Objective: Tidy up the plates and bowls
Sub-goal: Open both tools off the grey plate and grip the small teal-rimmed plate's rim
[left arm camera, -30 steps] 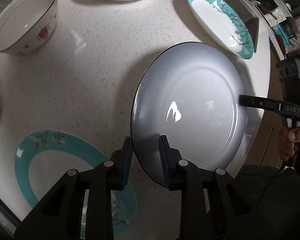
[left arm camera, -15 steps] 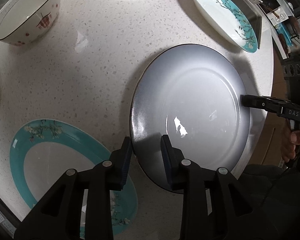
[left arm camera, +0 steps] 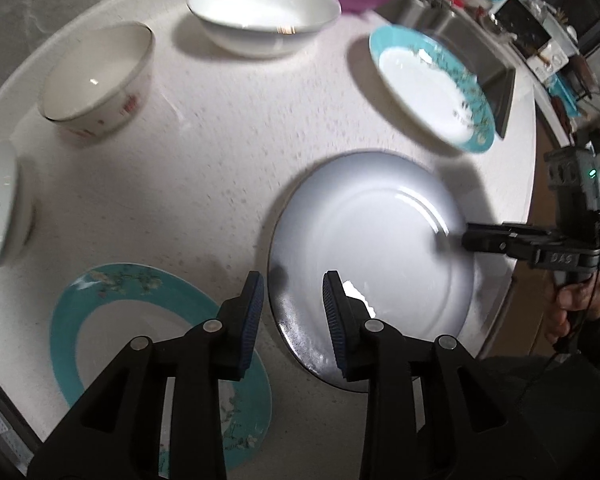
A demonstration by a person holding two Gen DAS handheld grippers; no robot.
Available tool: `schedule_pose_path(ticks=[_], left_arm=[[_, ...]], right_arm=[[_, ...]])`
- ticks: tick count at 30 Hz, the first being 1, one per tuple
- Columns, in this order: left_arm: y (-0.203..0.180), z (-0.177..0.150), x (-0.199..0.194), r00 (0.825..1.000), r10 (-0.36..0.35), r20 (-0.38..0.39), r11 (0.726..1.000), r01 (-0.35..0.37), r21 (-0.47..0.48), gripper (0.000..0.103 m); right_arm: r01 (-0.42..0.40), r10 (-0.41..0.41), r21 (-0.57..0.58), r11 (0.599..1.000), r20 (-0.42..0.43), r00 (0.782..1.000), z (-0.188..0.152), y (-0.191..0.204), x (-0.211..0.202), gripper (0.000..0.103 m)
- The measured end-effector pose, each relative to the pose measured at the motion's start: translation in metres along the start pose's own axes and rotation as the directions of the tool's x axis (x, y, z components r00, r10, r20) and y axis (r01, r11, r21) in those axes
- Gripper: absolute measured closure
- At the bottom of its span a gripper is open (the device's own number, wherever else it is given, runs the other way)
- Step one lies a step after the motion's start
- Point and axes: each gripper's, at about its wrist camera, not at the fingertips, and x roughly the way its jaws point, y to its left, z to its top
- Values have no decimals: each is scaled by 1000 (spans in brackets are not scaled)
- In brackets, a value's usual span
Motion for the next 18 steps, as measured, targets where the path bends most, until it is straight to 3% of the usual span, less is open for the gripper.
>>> schedule_pose_path(ticks=[2, 3, 4, 5, 7, 9, 12, 15, 18], left_arm=[[1, -2, -18, 999, -10, 54, 1000, 12, -28, 69], [3, -4, -28, 997, -12, 76, 999, 15, -43, 62], [4, -9, -41, 993, -12, 117, 998, 20, -64, 48], [7, -17, -52, 989, -13, 148, 997, 24, -74, 42], [11, -32, -71, 976, -3, 217, 995, 26, -100, 40], [26, -55, -91, 961, 49, 274, 985, -2, -170, 30], [50, -89, -104, 944, 121, 308, 961, -33, -274, 29], [80, -119, -103, 945, 169, 279, 912, -43, -407, 29], [104, -144, -96, 944, 179, 276, 866, -18, -499, 29]], right_arm=[[0, 0, -6, 1000, 5, 1000, 0, 0, -2, 53], [1, -1, -8, 1000, 5, 1000, 0, -1, -3, 51], [5, -5, -9, 1000, 6, 1000, 1, -2, -4, 50], [11, -10, -10, 1000, 6, 1000, 1, -4, -6, 48], [37, -37, -19, 999, 3, 999, 2, -5, -12, 45], [57, -57, -41, 998, 11, 998, 5, -4, -20, 45], [76, -73, -104, 992, 36, 997, 15, 13, -35, 43], [0, 8, -209, 978, 39, 999, 32, 58, -37, 38], [-151, 148, -273, 950, -29, 989, 45, 112, -14, 30]])
